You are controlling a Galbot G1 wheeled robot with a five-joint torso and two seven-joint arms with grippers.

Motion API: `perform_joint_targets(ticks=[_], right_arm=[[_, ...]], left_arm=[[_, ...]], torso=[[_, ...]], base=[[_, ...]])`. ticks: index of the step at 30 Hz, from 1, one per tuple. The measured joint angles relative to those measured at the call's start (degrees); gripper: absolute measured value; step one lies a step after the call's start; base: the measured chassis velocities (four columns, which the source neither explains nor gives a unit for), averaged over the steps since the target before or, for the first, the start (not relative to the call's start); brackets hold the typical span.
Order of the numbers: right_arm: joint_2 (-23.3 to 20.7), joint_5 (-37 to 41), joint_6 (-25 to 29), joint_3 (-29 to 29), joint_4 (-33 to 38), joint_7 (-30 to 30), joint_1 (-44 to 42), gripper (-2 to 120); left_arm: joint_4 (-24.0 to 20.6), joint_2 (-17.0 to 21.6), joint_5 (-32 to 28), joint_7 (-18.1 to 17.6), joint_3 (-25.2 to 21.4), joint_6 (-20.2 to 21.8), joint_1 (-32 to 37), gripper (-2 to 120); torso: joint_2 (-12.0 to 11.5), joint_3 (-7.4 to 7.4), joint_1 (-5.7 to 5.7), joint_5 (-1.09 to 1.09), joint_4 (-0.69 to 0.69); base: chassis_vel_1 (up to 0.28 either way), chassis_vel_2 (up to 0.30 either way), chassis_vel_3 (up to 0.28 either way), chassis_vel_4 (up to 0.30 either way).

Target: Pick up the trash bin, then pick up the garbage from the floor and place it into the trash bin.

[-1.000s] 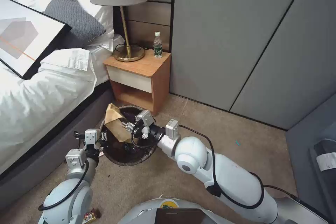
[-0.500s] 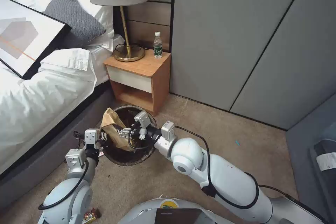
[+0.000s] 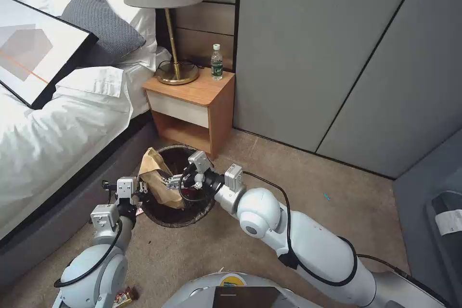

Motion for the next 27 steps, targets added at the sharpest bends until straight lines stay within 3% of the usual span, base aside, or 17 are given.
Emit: perform_joint_targets(ticks=[11, 23, 27], right_arm=[[-0.8, 1.0, -0.2, 0.6, 1.5, 0.7, -0.3, 100], [-2.3, 11.8, -7.6, -0.1, 7.1, 14.7, 1.8, 100], [-1.7, 19.4, -9.8, -0.2, 9.9, 20.9, 2.8, 100]], left_arm=[[0.0, 0.0, 0.0, 0.1, 0.0, 0.0, 0.1, 0], [-0.2, 0.0, 0.1, 0.1, 0.1, 0.0, 0.3, 0], [-0.2, -0.1, 0.2, 0.2, 0.2, -0.1, 0.3, 0]], torso=[[0.0, 0.0, 0.0, 0.0, 0.0], [0.0, 0.0, 0.0, 0.0, 0.0], [0.0, 0.0, 0.0, 0.0, 0.0]], base=[[0.0, 0.0, 0.0, 0.0], [0.0, 0.0, 0.0, 0.0], [0.0, 0.0, 0.0, 0.0]])
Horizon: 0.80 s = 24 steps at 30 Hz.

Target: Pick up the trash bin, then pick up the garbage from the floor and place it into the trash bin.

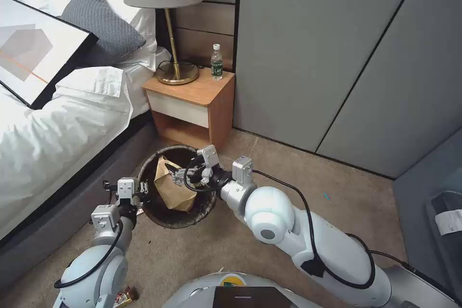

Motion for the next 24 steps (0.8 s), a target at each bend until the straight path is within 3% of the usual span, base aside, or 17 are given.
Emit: perform_joint_targets(ticks=[24], right_arm=[[-0.4, 1.7, 0.3, 1.5, 2.5, 0.0, 0.0, 100]], left_arm=[[0.4, -0.1, 0.1, 0.0, -0.1, -0.1, -0.2, 0]], torso=[[0.0, 0.0, 0.0, 0.0, 0.0]], base=[[0.0, 0.0, 0.0, 0.0]])
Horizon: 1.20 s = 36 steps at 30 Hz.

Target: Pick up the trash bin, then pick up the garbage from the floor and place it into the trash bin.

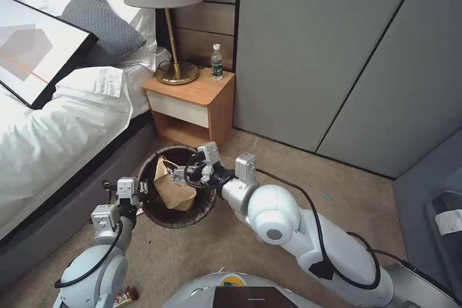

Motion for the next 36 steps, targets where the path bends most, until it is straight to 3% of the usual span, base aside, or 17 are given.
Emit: perform_joint_targets(ticks=[13, 20, 25, 29, 36], right_arm=[[-5.8, -2.5, 3.1, 9.5, 4.9, -11.4, -6.2, 100], [-8.9, -3.5, 3.9, 15.4, 5.9, -12.5, -9.5, 100], [-11.6, -9.6, 7.2, 20.6, 5.7, -14.0, -14.0, 100], [-13.2, -18.8, 12.3, 24.3, 5.1, -14.8, -20.2, 100], [-11.2, -27.8, 16.7, 30.2, 4.3, -16.8, -30.7, 100]], left_arm=[[0.3, 0.0, 0.0, 0.0, -0.1, 0.0, -0.1, 0], [0.4, -0.1, -0.1, 0.0, -0.1, 0.0, -0.3, 0], [0.3, -0.1, -0.1, -0.1, -0.2, 0.0, -0.2, 0], [0.2, 0.0, -0.3, -0.1, -0.3, 0.0, -0.3, 0], [0.0, 0.0, -0.3, -0.1, -0.4, 0.0, -0.2, 0]], torso=[[0.0, 0.0, 0.0, 0.01, -0.01], [0.0, 0.0, 0.0, 0.02, 0.0], [0.0, 0.0, 0.0, 0.01, 0.0], [0.0, 0.0, 0.0, 0.01, 0.0], [0.0, 0.0, 0.0, 0.01, -0.01]], base=[[0.0, 0.0, 0.0, 0.0], [0.0, 0.0, 0.0, 0.0], [0.0, 0.0, 0.0, 0.0], [0.0, 0.0, 0.0, 0.0], [0.0, 0.0, 0.0, 0.0]])
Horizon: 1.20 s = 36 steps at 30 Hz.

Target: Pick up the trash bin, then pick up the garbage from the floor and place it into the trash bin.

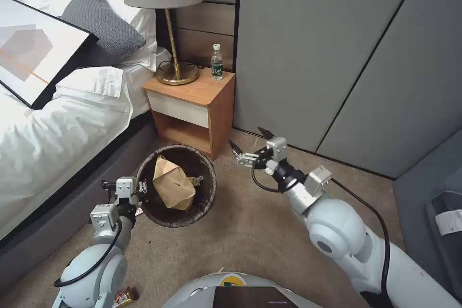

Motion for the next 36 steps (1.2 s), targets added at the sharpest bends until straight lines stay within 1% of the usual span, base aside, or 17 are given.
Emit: perform_joint_targets(ticks=[2, 3, 7, 8, 12, 13, 16, 18, 22, 23, 24, 27, 28, 31, 36], right_arm=[[2.4, -4.3, 2.4, 4.1, -0.6, -2.0, -5.5, 100], [2.4, -4.3, 2.4, 4.1, -0.6, -2.0, -5.5, 100], [8.1, -12.5, 7.0, 11.4, -1.9, -4.9, -13.2, 100], [8.1, -12.5, 7.0, 11.4, -1.9, -4.9, -13.2, 100], [12.0, -18.8, 11.9, 16.4, -3.3, -7.1, -18.9, 100], [12.0, -18.8, 11.9, 16.4, -3.3, -7.1, -18.9, 100], [15.4, -21.7, 14.8, 19.2, -3.6, -7.6, -23.2, 100], [16.2, -22.4, 15.2, 19.6, -3.6, -7.6, -24.1, 100], [20.8, -26.3, 17.4, 21.4, -3.5, -7.1, -27.3, 100], [20.8, -26.3, 17.4, 21.4, -3.5, -7.1, -27.3, 100], [22.4, -27.1, 18.0, 21.8, -3.4, -7.0, -28.3, 100], [24.7, -28.0, 18.3, 22.1, -3.1, -6.5, -29.6, 100], [24.7, -28.0, 18.3, 22.1, -3.1, -6.5, -29.6, 100], [26.9, -28.7, 18.5, 22.4, -3.1, -5.9, -29.5, 100], [28.0, -28.8, 18.4, 22.3, -3.2, -5.6, -28.9, 100]], left_arm=[[-0.1, 0.0, 0.0, 0.1, 0.0, 0.0, 0.1, 0], [-0.1, 0.0, 0.0, 0.1, 0.0, 0.0, 0.1, 0], [-0.3, -0.1, 0.0, 0.1, -0.1, 0.0, 0.2, 0], [-0.3, -0.1, 0.0, 0.1, -0.1, 0.0, 0.2, 0], [-0.4, -0.1, 0.0, 0.2, -0.1, 0.0, 0.4, 0], [-0.4, -0.1, 0.0, 0.2, -0.1, 0.0, 0.4, 0], [-0.6, -0.1, 0.0, 0.3, -0.1, -0.1, 0.5, 0], [-0.7, -0.1, 0.0, 0.3, -0.1, -0.1, 0.5, 0], [-0.8, -0.1, 0.0, 0.3, -0.3, -0.2, 0.7, 0], [-0.8, -0.1, 0.0, 0.3, -0.3, -0.2, 0.7, 0], [-0.8, -0.1, 0.0, 0.3, -0.4, -0.2, 0.8, 0], [-0.8, -0.2, 0.0, 0.3, -0.4, -0.2, 0.8, 0], [-0.8, -0.2, 0.0, 0.3, -0.4, -0.2, 0.8, 0], [-0.8, -0.2, 0.1, 0.4, -0.2, 0.0, 0.8, 0], [-1.0, -0.2, 0.1, 0.4, -0.1, 0.4, 0.8, 0]], torso=[[0.0, 0.0, 0.0, 0.0, 0.0], [0.0, 0.0, 0.0, 0.0, 0.0], [0.0, 0.0, 0.0, -0.01, 0.01], [0.0, 0.0, 0.0, -0.01, 0.01], [0.0, 0.0, 0.0, -0.01, 0.0], [0.0, 0.0, 0.0, -0.01, 0.0], [0.0, 0.0, 0.0, -0.02, 0.01], [0.0, 0.0, 0.0, -0.01, 0.0], [0.0, 0.0, 0.0, -0.02, 0.01], [0.0, 0.0, 0.0, -0.02, 0.01], [0.0, 0.0, 0.0, -0.02, 0.0], [0.0, 0.0, 0.0, -0.02, 0.0], [0.0, 0.0, 0.0, -0.02, 0.0], [0.0, 0.0, 0.0, -0.02, 0.0], [0.0, 0.0, 0.0, -0.02, 0.01]], base=[[0.0, 0.0, 0.0, 0.0], [0.0, 0.0, 0.0, 0.0], [0.0, 0.0, 0.0, 0.0], [0.0, 0.0, 0.0, 0.0], [0.0, 0.0, 0.0, 0.0], [0.0, 0.0, 0.0, 0.0], [0.0, 0.0, 0.0, 0.0], [0.0, 0.0, 0.0, 0.0], [0.0, 0.0, 0.0, 0.0], [0.0, 0.0, 0.0, 0.0], [0.0, 0.0, 0.0, 0.0], [0.0, 0.0, 0.0, 0.0], [0.0, 0.0, 0.0, 0.0], [0.0, 0.0, 0.0, 0.0], [0.0, 0.0, 0.0, 0.0]])
